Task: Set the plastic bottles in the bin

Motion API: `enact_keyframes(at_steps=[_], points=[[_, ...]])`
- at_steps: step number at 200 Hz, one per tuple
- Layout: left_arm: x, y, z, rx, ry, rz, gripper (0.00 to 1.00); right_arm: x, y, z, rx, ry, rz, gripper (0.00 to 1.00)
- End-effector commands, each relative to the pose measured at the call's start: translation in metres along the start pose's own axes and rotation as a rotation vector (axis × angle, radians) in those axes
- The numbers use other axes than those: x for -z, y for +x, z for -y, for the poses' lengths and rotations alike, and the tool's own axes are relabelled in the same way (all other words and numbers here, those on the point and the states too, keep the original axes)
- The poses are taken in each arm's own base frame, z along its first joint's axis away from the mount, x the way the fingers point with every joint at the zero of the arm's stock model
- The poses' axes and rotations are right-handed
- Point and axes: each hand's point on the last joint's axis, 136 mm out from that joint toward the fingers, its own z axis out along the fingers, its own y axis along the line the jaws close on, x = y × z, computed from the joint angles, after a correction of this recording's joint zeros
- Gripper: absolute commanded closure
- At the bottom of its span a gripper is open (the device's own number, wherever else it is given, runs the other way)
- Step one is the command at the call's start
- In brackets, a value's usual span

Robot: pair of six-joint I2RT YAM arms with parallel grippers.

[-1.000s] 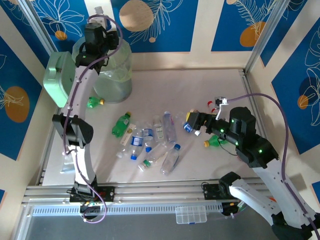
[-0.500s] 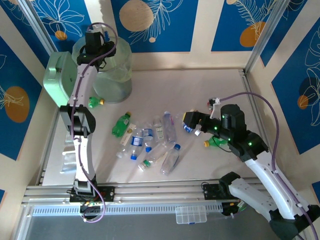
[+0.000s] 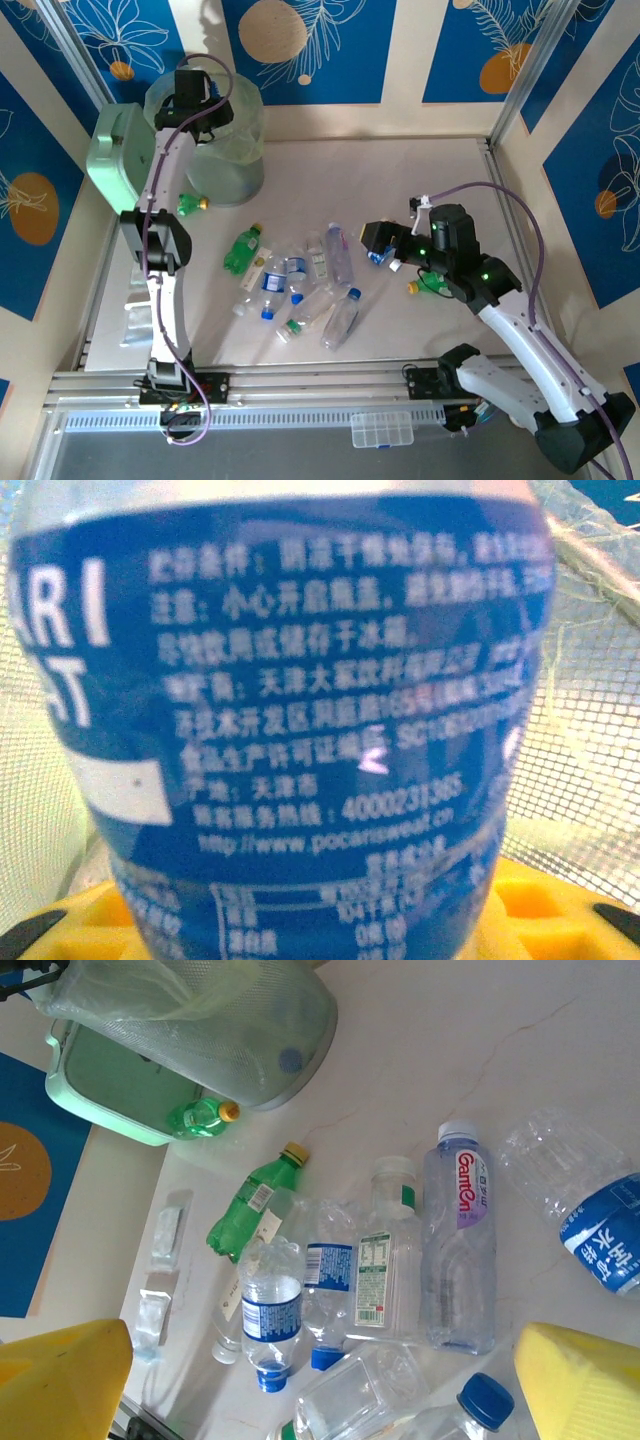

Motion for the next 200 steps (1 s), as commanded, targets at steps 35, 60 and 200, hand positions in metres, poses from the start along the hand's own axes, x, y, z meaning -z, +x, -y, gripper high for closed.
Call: enact_keyframes(at_steps=[35, 60, 200], points=[[-0.004, 0.002, -0.019, 0.083, -0.010, -0.061, 0.63, -0.011, -0.009, -0.007, 0.015, -0.027, -0.011, 0.02], [-0.015, 0.009, -0.024, 0.111, 0.010, -0.088, 0.60, -0.017, -0.009, -0.005, 0.013, -0.024, -0.021, 0.01], [-0.019, 0.003, -0.016, 0.168, 0.076, -0.076, 0.19, -0.033, -0.004, -0.001, -0.013, -0.036, -0.056, 0.02]])
